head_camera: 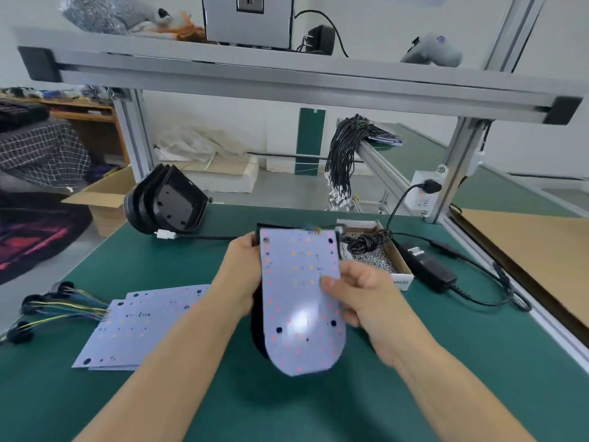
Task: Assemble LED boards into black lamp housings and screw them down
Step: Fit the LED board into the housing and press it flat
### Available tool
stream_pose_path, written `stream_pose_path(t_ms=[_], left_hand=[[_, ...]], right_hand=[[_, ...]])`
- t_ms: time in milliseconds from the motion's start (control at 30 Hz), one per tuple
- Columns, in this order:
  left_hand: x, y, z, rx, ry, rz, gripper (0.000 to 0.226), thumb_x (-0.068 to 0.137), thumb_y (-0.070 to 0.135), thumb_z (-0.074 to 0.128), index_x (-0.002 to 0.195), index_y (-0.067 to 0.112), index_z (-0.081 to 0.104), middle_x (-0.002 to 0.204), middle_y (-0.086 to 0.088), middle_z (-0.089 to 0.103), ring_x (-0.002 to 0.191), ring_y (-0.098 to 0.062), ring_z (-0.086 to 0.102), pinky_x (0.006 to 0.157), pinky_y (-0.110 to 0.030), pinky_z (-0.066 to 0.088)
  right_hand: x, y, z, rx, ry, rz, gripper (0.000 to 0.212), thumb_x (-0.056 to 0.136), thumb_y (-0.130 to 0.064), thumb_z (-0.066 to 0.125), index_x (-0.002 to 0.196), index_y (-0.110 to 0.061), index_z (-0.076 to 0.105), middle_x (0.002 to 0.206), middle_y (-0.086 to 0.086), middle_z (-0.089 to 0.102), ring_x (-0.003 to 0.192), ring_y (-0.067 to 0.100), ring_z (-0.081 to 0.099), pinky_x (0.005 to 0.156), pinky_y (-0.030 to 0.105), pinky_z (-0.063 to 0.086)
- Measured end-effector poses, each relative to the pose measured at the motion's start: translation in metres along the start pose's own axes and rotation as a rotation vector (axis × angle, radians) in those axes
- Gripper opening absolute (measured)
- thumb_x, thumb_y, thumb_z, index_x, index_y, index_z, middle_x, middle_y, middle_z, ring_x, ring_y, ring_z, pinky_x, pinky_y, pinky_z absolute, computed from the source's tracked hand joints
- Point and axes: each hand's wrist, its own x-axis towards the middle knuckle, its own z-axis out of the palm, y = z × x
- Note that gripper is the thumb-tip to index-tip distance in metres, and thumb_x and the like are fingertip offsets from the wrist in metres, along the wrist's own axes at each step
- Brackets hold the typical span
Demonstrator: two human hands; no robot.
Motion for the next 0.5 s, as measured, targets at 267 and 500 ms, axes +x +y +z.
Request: stream_pose_path(t_ms=[267, 500], left_hand=[[-0.001, -0.009, 0.003, -0.197, -0.108, -0.203, 0.058, 0.079, 0.065, 0.053, 0.102, 0.017, 0.075, 0.103, -0.003, 0.075, 0.089, -0.018, 0.073, 0.076, -0.033, 0.055], [-0.004, -0.014, 0.007, -0.313, -0.090, -0.246, 0.083, 0.062, 0.075, 0.058, 0.111, 0.009, 0.072, 0.108, -0.010, 0.073, 0.098, -0.027, 0.070, 0.084, -0.040, 0.055]], right_hand=[[0.014, 0.017, -0.001, -0.415, 0.228, -0.230, 0.012, 0.091, -0.014, 0.062, 0.088, -0.002, 0.059, 0.084, 0.019, 0.065, 0.069, 0.023, 0.049, 0.069, 0.045, 0.048], [0.014, 0.013, 0.002, -0.746, 0.167, -0.182, 0.032, 0.092, -0.019, 0.059, 0.070, -0.009, 0.039, 0.064, 0.006, 0.045, 0.063, 0.023, 0.041, 0.057, 0.039, 0.039]])
